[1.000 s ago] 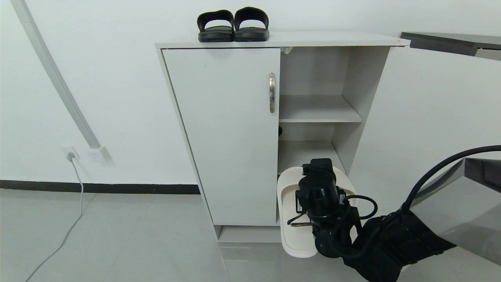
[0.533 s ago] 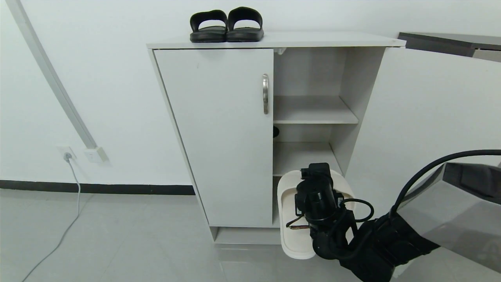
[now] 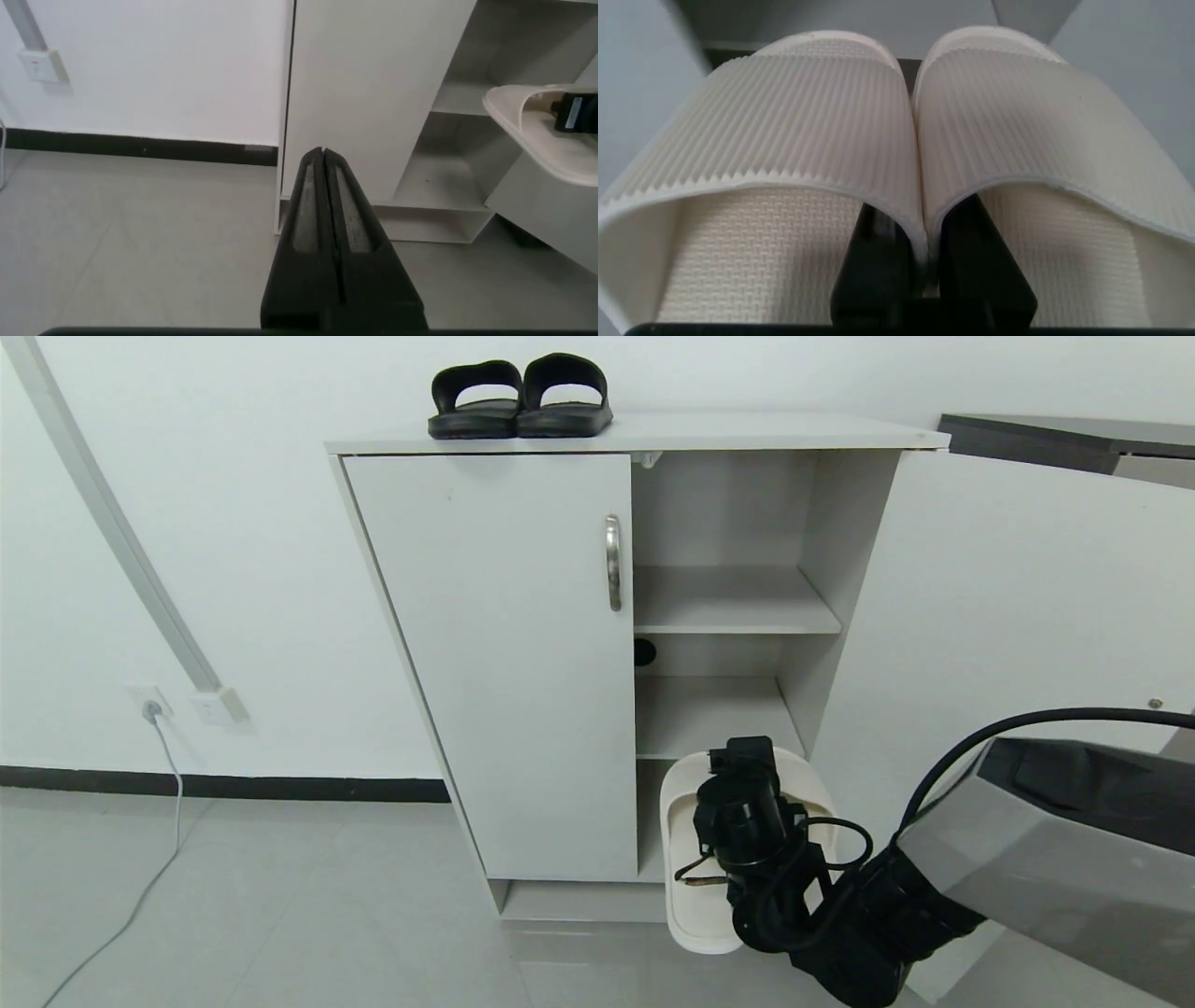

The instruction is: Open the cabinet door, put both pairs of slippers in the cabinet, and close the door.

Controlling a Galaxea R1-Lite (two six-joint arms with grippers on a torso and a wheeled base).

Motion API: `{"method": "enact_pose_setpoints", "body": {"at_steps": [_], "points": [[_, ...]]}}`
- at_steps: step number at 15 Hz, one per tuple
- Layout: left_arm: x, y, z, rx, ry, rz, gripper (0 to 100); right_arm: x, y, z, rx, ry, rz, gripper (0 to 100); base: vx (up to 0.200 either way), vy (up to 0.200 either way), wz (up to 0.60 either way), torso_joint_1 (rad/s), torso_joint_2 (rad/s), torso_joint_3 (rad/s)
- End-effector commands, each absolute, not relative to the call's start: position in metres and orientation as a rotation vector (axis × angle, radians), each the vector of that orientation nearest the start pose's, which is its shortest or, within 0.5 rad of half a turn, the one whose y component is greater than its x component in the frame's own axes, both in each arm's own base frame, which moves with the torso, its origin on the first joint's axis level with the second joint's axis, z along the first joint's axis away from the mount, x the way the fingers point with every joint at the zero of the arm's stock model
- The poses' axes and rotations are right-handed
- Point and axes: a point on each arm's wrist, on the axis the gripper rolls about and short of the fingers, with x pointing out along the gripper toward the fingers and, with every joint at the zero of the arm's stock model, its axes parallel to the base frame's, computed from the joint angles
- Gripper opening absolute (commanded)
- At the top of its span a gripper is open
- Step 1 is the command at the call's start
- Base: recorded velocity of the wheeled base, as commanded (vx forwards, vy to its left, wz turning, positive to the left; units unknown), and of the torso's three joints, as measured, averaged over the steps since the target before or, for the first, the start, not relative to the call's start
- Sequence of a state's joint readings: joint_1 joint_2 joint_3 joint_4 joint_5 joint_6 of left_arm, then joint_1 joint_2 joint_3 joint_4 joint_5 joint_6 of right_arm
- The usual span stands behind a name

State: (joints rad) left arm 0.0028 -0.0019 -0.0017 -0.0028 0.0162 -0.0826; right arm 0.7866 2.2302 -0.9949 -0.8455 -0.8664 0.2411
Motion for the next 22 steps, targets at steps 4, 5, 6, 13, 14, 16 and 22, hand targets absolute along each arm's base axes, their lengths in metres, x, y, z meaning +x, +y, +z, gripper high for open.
{"method": "enact_pose_setpoints", "body": {"at_steps": [4, 5, 6, 13, 14, 16, 22], "points": [[-0.023, 0.000, 0.076, -0.083, -0.005, 0.020, 0, 0.300, 0.272, 0.061, -0.017, 0.241, -0.070, 0, 0.000, 0.000, 0.00, 0.000, 0.00, 0.000], [-0.023, 0.000, 0.076, -0.084, -0.006, 0.021, 0, 0.300, 0.273, 0.061, -0.018, 0.238, -0.066, 0, 0.000, 0.000, 0.00, 0.000, 0.00, 0.000], [-0.023, 0.000, 0.076, -0.083, -0.005, 0.021, 0, 0.300, 0.273, 0.062, -0.020, 0.234, -0.063, 0, 0.000, 0.000, 0.00, 0.000, 0.00, 0.000], [-0.023, 0.000, 0.076, -0.083, -0.005, 0.020, 0, 0.306, 0.273, 0.062, -0.004, 0.244, 0.000, 0, 0.000, 0.000, 0.00, 0.000, 0.00, 0.000], [-0.023, 0.000, 0.076, -0.083, -0.005, 0.020, 0, 0.308, 0.272, 0.062, -0.005, 0.244, -0.004, 0, 0.000, 0.000, 0.00, 0.007, 0.00, -0.095], [-0.023, 0.000, 0.076, -0.083, -0.005, 0.020, 0, 0.310, 0.270, 0.061, -0.013, 0.245, -0.011, 0, 0.000, 0.000, 0.00, 0.000, 0.00, -0.166], [-0.023, 0.000, 0.076, -0.083, -0.005, 0.020, 0, 0.312, 0.271, 0.057, -0.019, 0.249, -0.013, 0, 0.000, 0.000, 0.00, 0.002, 0.00, -0.194]]}}
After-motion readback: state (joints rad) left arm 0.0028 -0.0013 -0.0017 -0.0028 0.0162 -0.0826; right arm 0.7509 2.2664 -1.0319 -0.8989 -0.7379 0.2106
